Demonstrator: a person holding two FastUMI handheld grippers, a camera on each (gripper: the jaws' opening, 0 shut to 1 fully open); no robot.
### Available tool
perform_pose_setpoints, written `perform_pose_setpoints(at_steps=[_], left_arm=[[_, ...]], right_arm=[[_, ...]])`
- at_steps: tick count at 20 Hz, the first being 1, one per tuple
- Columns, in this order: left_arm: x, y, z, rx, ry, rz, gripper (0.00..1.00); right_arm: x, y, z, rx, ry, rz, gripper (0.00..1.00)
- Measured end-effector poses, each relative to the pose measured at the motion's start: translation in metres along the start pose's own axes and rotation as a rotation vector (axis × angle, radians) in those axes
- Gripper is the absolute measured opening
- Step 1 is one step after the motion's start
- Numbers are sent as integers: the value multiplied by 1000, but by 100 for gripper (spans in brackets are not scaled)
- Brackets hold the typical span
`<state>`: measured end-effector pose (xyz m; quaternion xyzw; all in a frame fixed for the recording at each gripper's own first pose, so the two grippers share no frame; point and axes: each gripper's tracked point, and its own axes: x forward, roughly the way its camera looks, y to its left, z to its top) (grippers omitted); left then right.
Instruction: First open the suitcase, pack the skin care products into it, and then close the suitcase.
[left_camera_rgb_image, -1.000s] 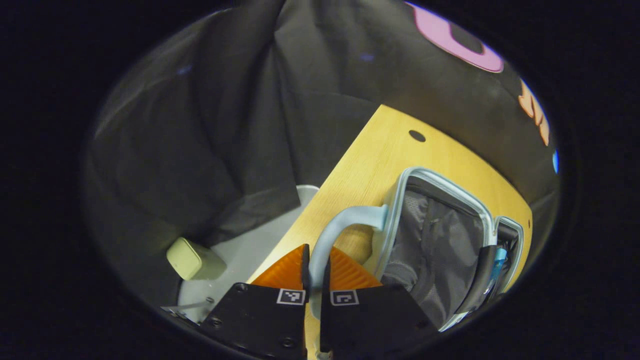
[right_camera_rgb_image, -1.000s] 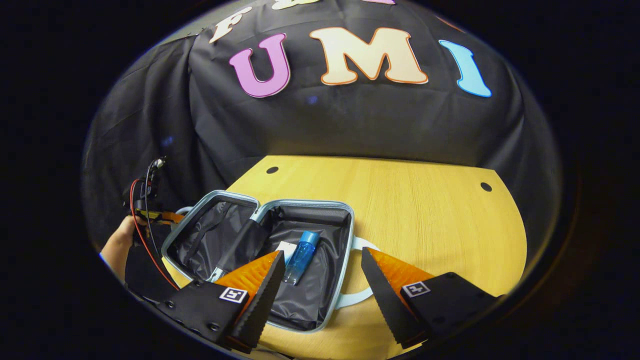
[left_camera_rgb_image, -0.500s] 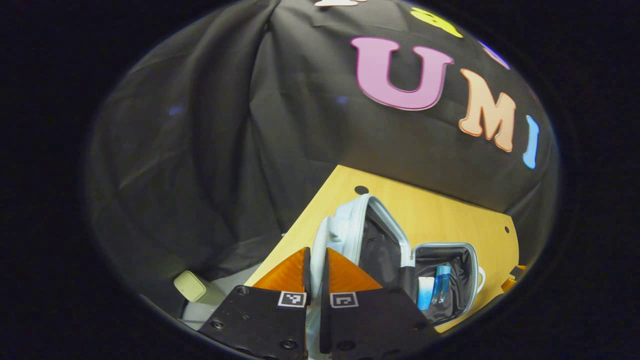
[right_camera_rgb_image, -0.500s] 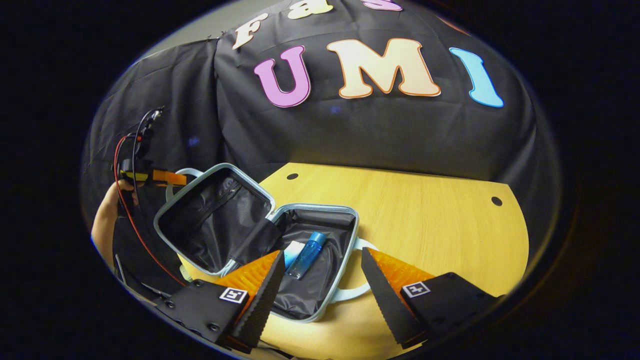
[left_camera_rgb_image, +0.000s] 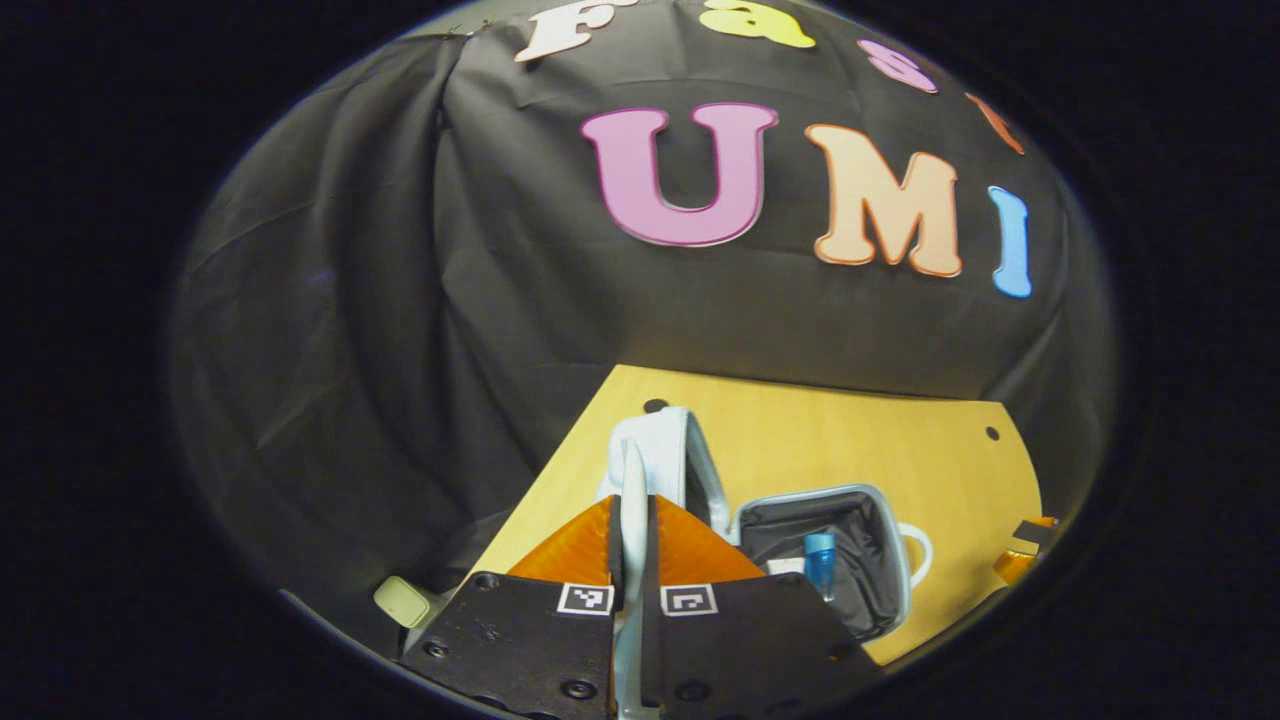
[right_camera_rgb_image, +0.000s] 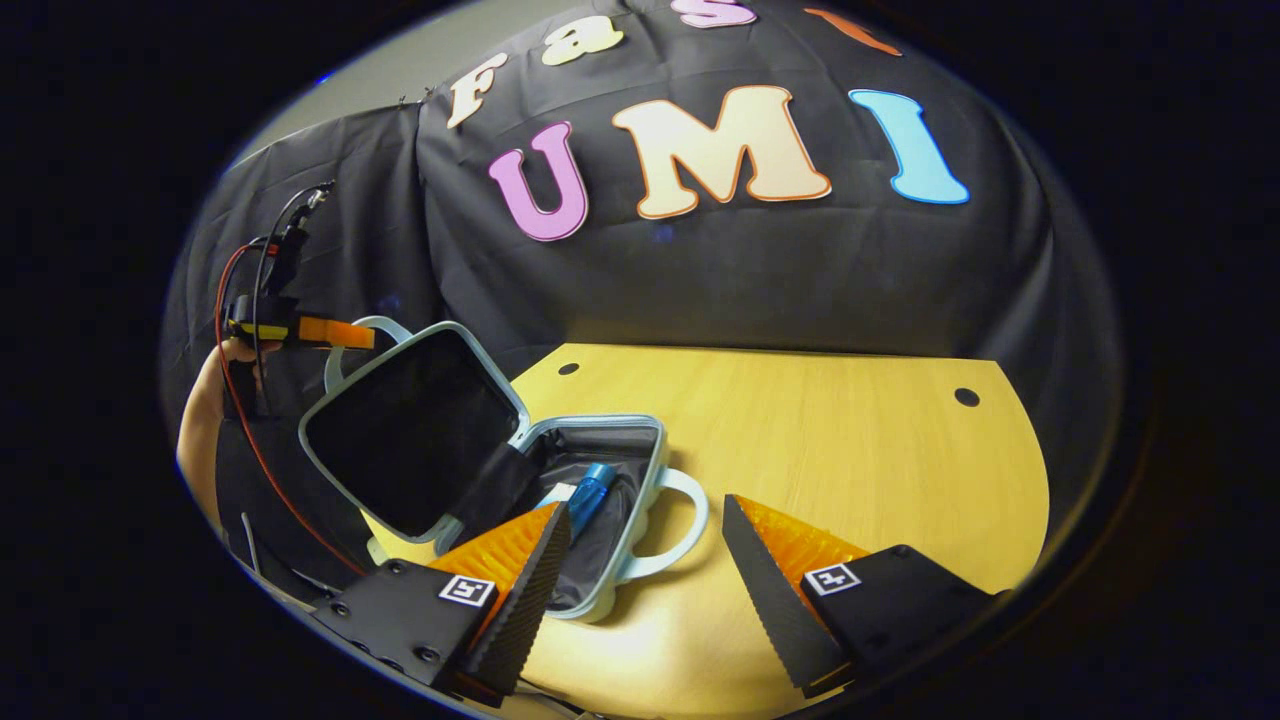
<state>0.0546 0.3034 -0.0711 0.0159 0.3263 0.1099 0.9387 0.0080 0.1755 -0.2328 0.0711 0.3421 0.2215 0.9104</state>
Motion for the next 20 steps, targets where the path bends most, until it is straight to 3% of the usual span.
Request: perform_pose_setpoints(at_steps=[8,17,20], left_arm=[[3,-125,7,102,-45,-169,4],[14,-245,-35,73,36,-419,5],[21,-275,-55,31,73,-463,5]], right_arm=[[-34,-48,-4,14,-13,-64,96],[-67,-92,-11,48,-21,-157,96],[-79,-102,-15,50,-21,-177,96]])
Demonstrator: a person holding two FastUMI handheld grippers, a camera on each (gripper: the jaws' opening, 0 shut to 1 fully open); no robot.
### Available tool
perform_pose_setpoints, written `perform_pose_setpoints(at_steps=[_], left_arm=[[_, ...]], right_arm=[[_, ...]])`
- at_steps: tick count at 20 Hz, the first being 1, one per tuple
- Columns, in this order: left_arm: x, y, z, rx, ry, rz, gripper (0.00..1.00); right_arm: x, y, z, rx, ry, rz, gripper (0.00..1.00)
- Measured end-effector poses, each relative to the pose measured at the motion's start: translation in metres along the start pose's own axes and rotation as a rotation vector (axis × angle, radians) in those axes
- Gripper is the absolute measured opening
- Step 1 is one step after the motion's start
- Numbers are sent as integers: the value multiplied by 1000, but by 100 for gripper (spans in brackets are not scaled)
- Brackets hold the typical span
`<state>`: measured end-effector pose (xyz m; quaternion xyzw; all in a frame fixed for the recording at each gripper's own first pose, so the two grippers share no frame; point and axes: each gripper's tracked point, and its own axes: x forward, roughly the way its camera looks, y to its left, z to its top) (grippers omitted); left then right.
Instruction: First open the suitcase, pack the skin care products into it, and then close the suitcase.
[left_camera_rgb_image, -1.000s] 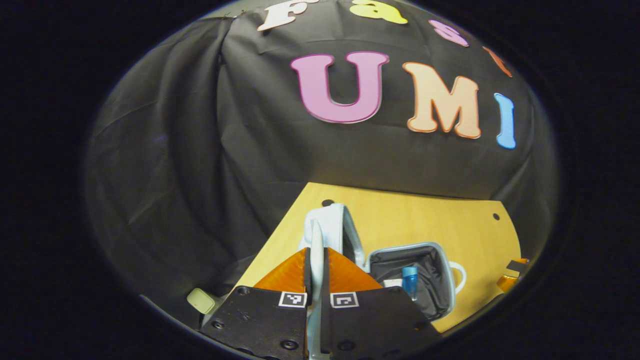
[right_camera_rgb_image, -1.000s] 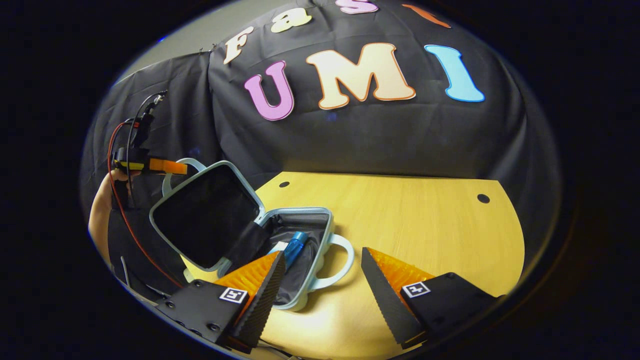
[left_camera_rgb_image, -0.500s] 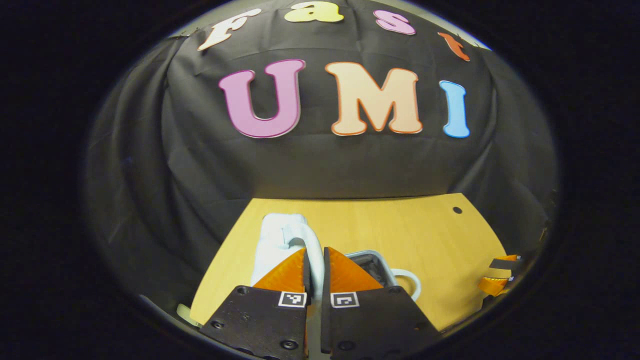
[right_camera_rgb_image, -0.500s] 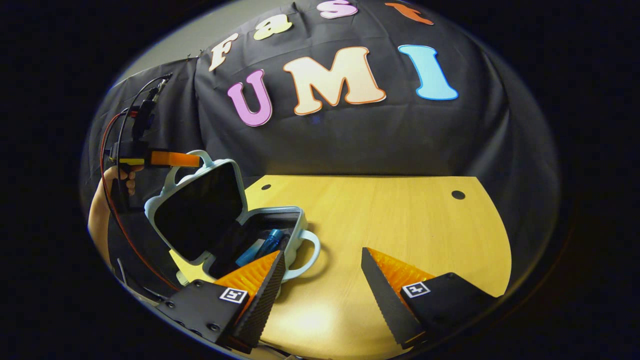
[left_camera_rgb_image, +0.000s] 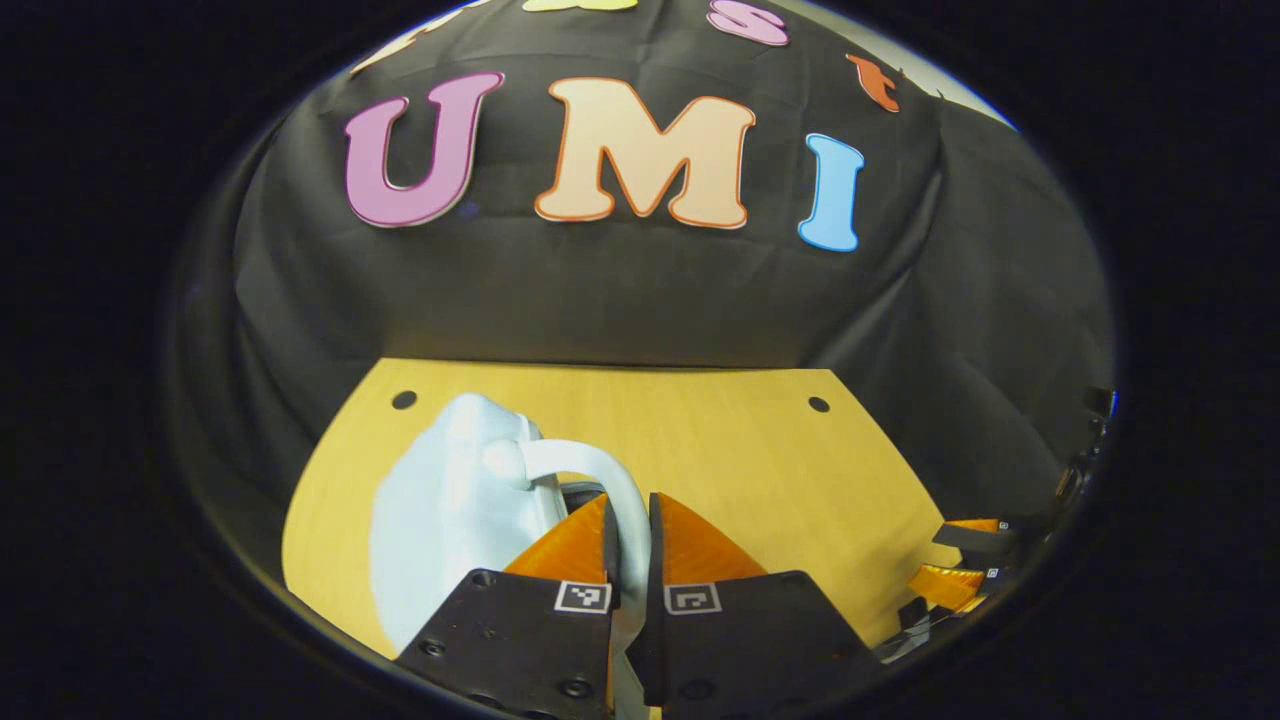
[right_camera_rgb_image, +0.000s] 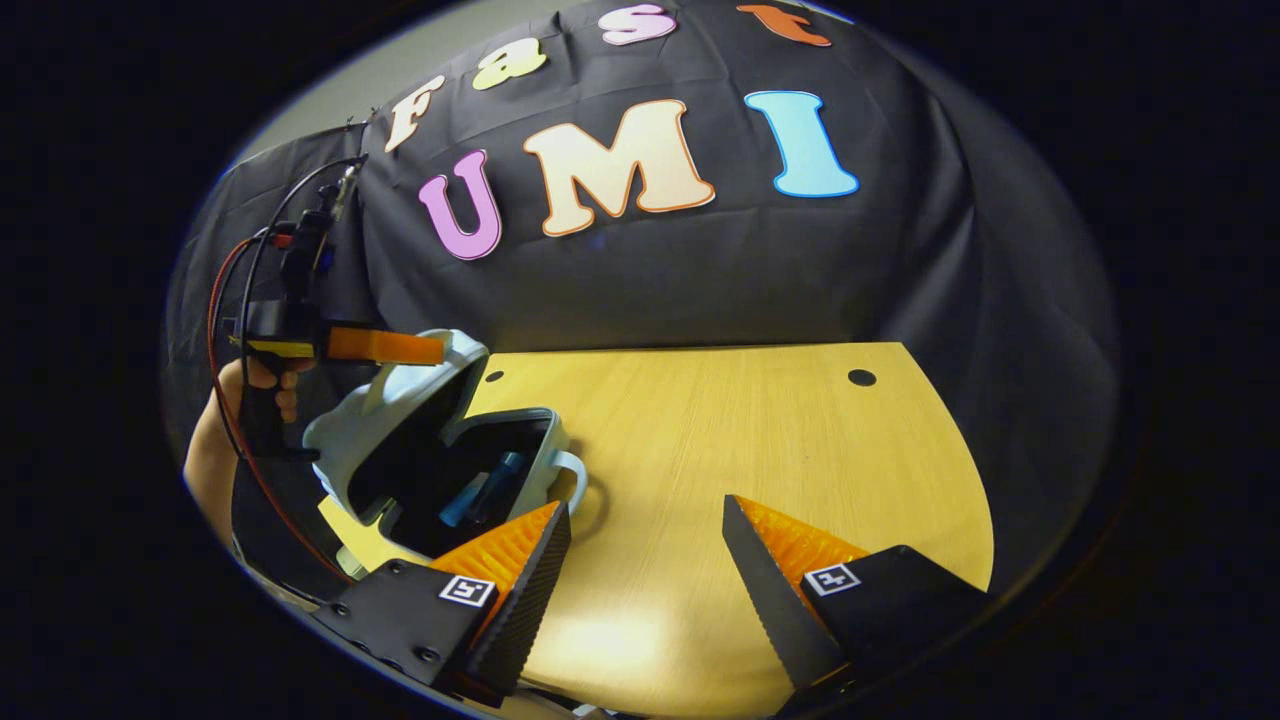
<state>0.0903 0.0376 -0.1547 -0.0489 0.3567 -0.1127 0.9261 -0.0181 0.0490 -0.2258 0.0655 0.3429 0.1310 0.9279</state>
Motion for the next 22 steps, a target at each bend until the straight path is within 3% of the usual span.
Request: perform_pose_setpoints(at_steps=[3,6,8,9,10,11,14,17,22], left_arm=[[17,-18,-19,-17,32,-22,5],[30,-30,-34,-5,48,-32,13],[29,-42,-32,21,13,-46,27],[25,-47,-27,36,-16,-42,57],[20,-52,-20,56,-58,-35,51],[14,-53,-9,71,-104,-17,75],[-10,-58,19,92,-258,41,97],[-30,-64,42,102,-369,110,96],[-62,-59,71,122,-460,119,95]], right_arm=[[-7,-12,-1,9,-6,-22,96],[-14,-21,-1,20,-10,-42,96],[-16,-26,3,26,-21,-53,96],[-17,-27,5,29,-30,-57,96],[-18,-28,10,34,-44,-62,96],[-18,-25,18,40,-66,-61,96],[-22,-19,64,50,-208,-71,96],[-27,-12,118,37,-369,-94,96],[-42,1,187,3,-545,-122,96]])
